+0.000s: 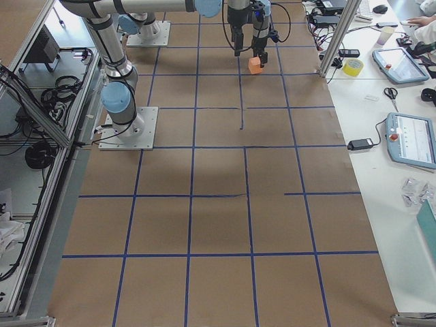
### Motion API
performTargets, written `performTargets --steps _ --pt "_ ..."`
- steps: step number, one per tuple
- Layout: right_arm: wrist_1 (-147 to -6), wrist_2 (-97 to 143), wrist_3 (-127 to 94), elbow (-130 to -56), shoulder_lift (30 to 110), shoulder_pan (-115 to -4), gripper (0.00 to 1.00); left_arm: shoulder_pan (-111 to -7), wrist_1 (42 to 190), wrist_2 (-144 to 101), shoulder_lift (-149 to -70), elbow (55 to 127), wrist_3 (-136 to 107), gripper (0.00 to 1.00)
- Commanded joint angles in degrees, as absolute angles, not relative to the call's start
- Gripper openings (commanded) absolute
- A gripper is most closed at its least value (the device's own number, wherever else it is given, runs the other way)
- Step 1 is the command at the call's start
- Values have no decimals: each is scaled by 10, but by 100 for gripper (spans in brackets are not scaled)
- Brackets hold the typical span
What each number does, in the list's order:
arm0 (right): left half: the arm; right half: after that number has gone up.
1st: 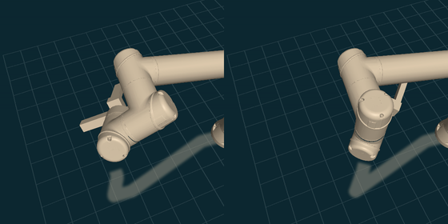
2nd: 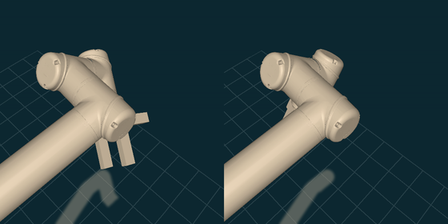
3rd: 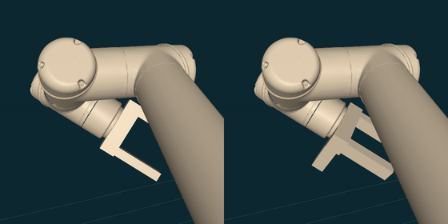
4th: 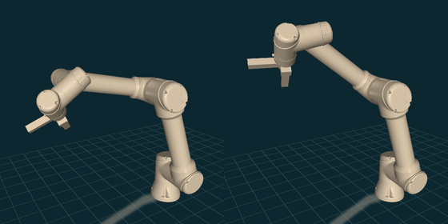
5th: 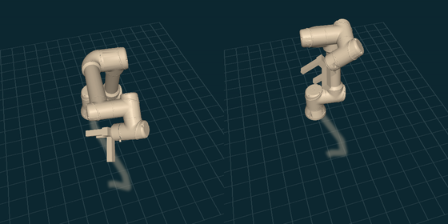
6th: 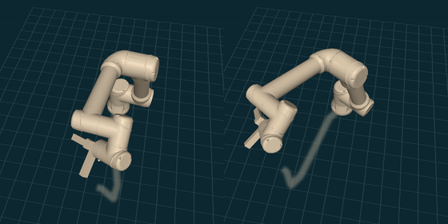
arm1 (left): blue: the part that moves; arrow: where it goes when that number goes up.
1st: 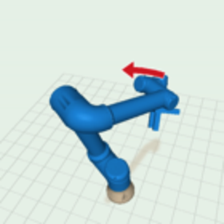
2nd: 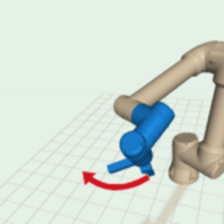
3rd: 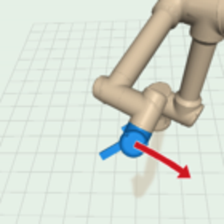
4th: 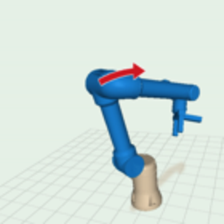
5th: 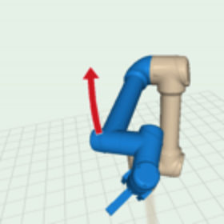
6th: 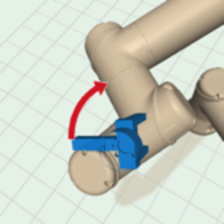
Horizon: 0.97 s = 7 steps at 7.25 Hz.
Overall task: Arrange blocks in a line
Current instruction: 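Lower the left gripper and grasp the orange cube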
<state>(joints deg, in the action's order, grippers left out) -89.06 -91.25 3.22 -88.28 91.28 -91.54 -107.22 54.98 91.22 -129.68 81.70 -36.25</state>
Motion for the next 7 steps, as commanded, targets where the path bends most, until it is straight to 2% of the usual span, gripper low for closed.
performTargets --steps 1,2,3,4,5,7 --pt "-886 -911 30 -885 929 -914 100 -1072 553 911 -1304 818 -340 95" --pt "-886 -912 30 -885 930 -914 100 -1072 555 911 -1304 818 -340 72" --pt "-886 -912 30 -885 930 -914 100 -1072 555 910 -1303 817 -341 35" --pt "-886 -915 30 -885 930 -914 100 -1072 556 910 -1303 817 -341 20" --pt "-886 -916 30 -885 930 -914 100 -1072 556 910 -1299 817 -341 12" --pt "-886 -918 31 -885 930 -914 100 -1067 557 909 -1284 812 -328 12"
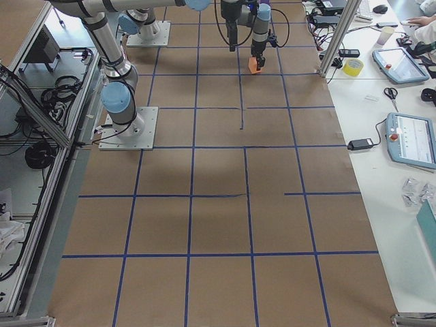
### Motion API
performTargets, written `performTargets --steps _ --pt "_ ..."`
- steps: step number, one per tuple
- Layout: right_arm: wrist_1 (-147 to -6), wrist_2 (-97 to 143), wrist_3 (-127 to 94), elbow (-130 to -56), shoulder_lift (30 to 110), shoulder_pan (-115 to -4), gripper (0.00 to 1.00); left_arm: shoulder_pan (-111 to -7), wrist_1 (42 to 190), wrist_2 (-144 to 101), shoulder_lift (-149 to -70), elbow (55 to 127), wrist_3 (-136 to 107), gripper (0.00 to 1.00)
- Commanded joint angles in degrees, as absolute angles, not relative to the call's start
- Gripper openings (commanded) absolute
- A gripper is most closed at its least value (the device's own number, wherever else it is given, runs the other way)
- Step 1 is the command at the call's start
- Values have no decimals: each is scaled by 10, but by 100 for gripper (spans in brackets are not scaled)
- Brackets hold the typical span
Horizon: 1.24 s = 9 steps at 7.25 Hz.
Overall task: Arrange blocks in a line
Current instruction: 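Carry the orange cube with the left gripper toward the purple and pink cubes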
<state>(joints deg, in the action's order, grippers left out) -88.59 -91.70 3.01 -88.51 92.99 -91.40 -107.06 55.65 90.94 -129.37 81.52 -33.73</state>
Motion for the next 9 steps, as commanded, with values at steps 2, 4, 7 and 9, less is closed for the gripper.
performTargets --steps 2,4,7,9 --pt "-886 -918 31 -885 930 -913 100 -1002 617 875 -1263 787 -226 6" --pt "-887 -919 33 -886 930 -914 100 -922 631 882 -1244 799 -109 5" --pt "-887 -927 36 -885 929 -914 100 -808 645 883 -1222 836 98 2" --pt "-887 -927 38 -886 929 -914 100 -761 638 900 -1217 839 155 2"
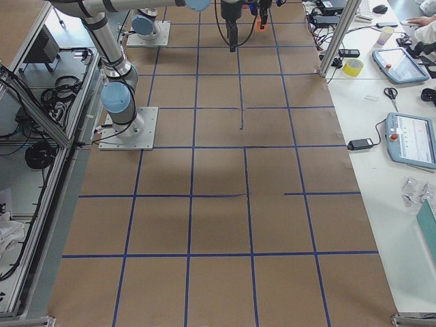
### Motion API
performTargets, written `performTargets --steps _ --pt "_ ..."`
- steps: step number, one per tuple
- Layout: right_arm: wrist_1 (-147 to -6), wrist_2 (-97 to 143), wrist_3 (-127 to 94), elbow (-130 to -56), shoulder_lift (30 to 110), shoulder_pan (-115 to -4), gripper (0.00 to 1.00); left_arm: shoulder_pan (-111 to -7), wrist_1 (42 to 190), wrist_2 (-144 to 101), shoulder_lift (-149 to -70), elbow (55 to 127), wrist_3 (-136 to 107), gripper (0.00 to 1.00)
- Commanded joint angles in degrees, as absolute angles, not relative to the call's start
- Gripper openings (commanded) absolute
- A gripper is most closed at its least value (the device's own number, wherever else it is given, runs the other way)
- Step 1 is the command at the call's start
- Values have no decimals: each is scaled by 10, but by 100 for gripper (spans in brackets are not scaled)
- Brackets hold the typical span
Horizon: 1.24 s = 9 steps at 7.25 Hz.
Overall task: Arrange blocks in a line
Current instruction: 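Carry the orange cube with the left gripper toward the purple and pink cubes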
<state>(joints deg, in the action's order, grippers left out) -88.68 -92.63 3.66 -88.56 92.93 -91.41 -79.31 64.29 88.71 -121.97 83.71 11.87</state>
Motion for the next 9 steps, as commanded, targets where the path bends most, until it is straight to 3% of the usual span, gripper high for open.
performTargets --steps 1,5,9 --pt "-887 -927 38 -886 929 -914 100 -732 637 925 -1221 834 157 0" --pt "-893 -927 38 -885 929 -914 100 -621 631 933 -1234 820 188 0" --pt "-893 -928 38 -885 930 -914 100 -586 633 933 -1276 739 304 0"
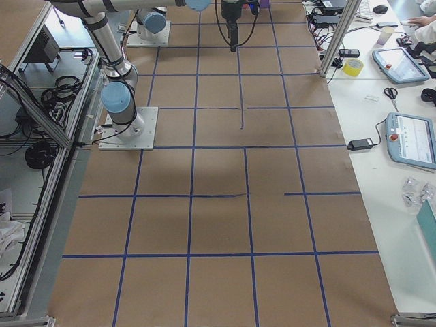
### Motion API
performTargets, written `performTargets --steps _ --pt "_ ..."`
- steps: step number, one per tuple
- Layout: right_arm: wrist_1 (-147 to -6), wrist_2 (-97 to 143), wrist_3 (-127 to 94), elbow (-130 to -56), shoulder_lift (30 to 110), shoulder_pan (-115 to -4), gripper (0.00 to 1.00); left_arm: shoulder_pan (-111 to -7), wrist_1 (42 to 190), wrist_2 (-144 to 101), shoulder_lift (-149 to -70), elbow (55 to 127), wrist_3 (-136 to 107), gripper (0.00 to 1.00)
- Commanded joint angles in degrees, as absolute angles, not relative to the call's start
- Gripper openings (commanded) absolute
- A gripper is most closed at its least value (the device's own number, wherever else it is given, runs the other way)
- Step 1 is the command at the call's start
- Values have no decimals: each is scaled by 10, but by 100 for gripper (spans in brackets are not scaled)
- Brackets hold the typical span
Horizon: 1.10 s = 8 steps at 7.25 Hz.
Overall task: Arrange blocks in a line
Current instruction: 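Lower the orange cube into the gap between the purple and pink cubes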
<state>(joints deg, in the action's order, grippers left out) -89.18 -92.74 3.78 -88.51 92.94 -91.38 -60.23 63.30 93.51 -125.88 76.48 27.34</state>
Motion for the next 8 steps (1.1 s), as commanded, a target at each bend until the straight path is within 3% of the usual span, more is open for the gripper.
performTargets --steps 1,8 --pt "-895 -927 38 -885 929 -913 100 -571 635 931 -1287 726 325 0" --pt "-893 -955 39 -886 929 -914 100 -567 639 916 -1310 712 331 0"
